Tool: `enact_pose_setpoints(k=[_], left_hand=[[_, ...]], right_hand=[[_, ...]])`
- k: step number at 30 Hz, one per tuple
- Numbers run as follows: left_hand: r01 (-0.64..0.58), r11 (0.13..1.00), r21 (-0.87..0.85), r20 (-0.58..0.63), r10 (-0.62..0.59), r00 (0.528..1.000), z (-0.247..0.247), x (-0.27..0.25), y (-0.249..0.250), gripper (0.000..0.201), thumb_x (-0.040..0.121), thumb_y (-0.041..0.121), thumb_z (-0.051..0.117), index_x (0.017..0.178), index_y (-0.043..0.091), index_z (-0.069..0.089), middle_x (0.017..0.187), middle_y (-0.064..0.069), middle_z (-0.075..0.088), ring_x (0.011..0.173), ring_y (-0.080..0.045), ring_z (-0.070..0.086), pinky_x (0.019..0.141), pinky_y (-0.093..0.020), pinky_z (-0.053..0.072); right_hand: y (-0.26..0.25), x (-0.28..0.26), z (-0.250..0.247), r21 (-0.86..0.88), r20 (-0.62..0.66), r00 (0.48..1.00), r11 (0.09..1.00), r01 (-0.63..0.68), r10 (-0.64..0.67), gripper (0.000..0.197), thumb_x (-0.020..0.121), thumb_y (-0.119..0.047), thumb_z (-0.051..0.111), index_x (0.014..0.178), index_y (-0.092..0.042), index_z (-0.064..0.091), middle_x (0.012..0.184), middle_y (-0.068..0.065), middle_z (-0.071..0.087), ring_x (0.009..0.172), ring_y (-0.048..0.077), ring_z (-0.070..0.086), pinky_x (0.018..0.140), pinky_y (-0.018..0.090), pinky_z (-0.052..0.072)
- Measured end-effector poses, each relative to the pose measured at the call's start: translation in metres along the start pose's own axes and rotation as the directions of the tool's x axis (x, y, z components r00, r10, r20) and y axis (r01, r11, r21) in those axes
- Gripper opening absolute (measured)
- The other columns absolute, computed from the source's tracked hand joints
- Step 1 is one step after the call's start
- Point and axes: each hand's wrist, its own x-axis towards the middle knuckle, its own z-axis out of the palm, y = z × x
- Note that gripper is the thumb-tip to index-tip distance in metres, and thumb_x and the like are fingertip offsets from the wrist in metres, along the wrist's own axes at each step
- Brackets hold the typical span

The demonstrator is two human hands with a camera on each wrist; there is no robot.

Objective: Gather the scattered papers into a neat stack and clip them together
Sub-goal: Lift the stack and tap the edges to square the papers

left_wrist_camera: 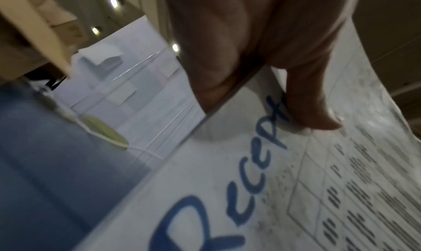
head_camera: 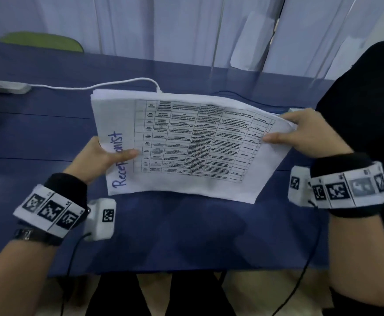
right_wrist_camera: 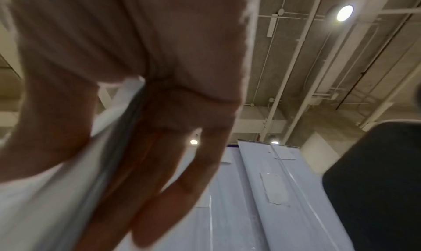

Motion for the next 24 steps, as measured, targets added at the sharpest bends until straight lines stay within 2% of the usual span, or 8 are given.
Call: enact_pose_setpoints(k=[3,5,8,13,16,18,20,24], left_hand=[[-0.010,0.996,0.083,0.017,0.009,1.000,-0.019,0.011,0.018,0.022,0.066,0.026,0.078,0.086,0.034,0.071,0.082,0.025,0.073,0.093,0.003,0.068,0.085,-0.017,0.054],[0.006,0.992,0.124,-0.008,-0.005,1.000,-0.036,0.015,0.026,0.043,0.042,0.058,0.082,0.080,0.041,0.074,0.080,0.027,0.073,0.082,0.009,0.068,0.088,-0.027,0.050],[0.022,0.983,0.183,-0.029,-0.017,0.999,-0.051,0.016,0.026,0.064,0.015,0.079,0.073,0.071,0.048,0.072,0.070,0.033,0.069,0.069,0.017,0.065,0.079,-0.022,0.046],[0.049,0.992,0.119,-0.018,-0.047,0.999,-0.047,0.007,0.016,0.058,0.024,0.070,0.079,0.074,0.043,0.074,0.074,0.027,0.073,0.070,0.011,0.068,0.071,-0.019,0.049],[0.047,0.996,0.080,-0.052,-0.043,0.998,-0.041,0.005,0.015,0.012,0.068,0.029,0.077,0.070,0.040,0.074,0.070,0.026,0.072,0.071,0.013,0.067,0.058,-0.007,0.052],[0.030,0.994,0.104,-0.067,-0.023,0.997,-0.041,0.008,0.011,0.034,0.079,0.009,0.068,0.067,0.040,0.073,0.067,0.027,0.071,0.066,0.012,0.067,0.059,-0.007,0.053],[0.040,0.991,0.127,-0.088,-0.029,0.996,-0.039,0.007,0.014,0.027,0.078,0.010,0.069,0.069,0.036,0.073,0.067,0.028,0.071,0.064,0.012,0.067,0.069,-0.017,0.054],[0.087,0.994,0.065,-0.085,-0.081,0.993,-0.040,0.005,0.013,0.025,0.050,0.045,0.079,0.072,0.035,0.074,0.071,0.023,0.073,0.066,0.006,0.070,0.078,-0.029,0.052]], right_hand=[[-0.012,0.007,-0.014,0.017,0.194,0.981,1.000,-0.006,0.003,0.043,0.069,-0.039,0.072,0.094,-0.005,0.073,0.095,0.017,0.074,0.088,0.026,0.068,0.085,0.036,0.051],[-0.010,0.003,-0.017,0.154,0.258,0.965,0.988,-0.001,-0.040,0.048,0.060,-0.054,0.068,0.087,-0.015,0.076,0.086,0.003,0.076,0.075,0.009,0.066,0.075,0.023,0.054],[0.006,-0.005,0.000,0.457,0.136,0.989,0.890,-0.007,-0.062,0.026,0.081,-0.017,0.062,0.066,-0.033,0.076,0.057,-0.014,0.070,0.053,-0.005,0.061,0.057,0.007,0.050],[0.013,-0.014,0.047,0.780,-0.147,0.964,0.625,-0.026,0.223,0.016,0.069,-0.027,0.068,0.056,-0.023,0.074,0.047,-0.013,0.065,0.042,-0.004,0.054,0.043,0.010,0.043],[0.013,-0.011,0.058,0.885,-0.109,0.913,0.457,-0.091,0.393,0.043,0.089,-0.009,0.050,0.049,-0.017,0.064,0.042,-0.013,0.057,0.037,0.000,0.048,0.038,0.009,0.035],[0.009,-0.008,0.061,0.943,-0.035,0.892,0.312,-0.120,0.450,0.043,0.086,-0.010,0.050,0.044,-0.020,0.056,0.043,-0.011,0.050,0.038,0.004,0.043,0.040,0.015,0.031],[0.005,-0.004,0.065,0.957,0.069,0.896,0.224,-0.184,0.438,0.010,0.074,-0.014,0.063,0.064,-0.014,0.062,0.067,0.000,0.059,0.059,0.015,0.054,0.058,0.024,0.040],[0.003,-0.005,0.068,0.923,0.047,0.864,0.309,-0.230,0.502,0.030,0.070,-0.038,0.073,0.084,-0.013,0.062,0.086,0.014,0.059,0.082,0.026,0.052,0.072,0.031,0.041]])
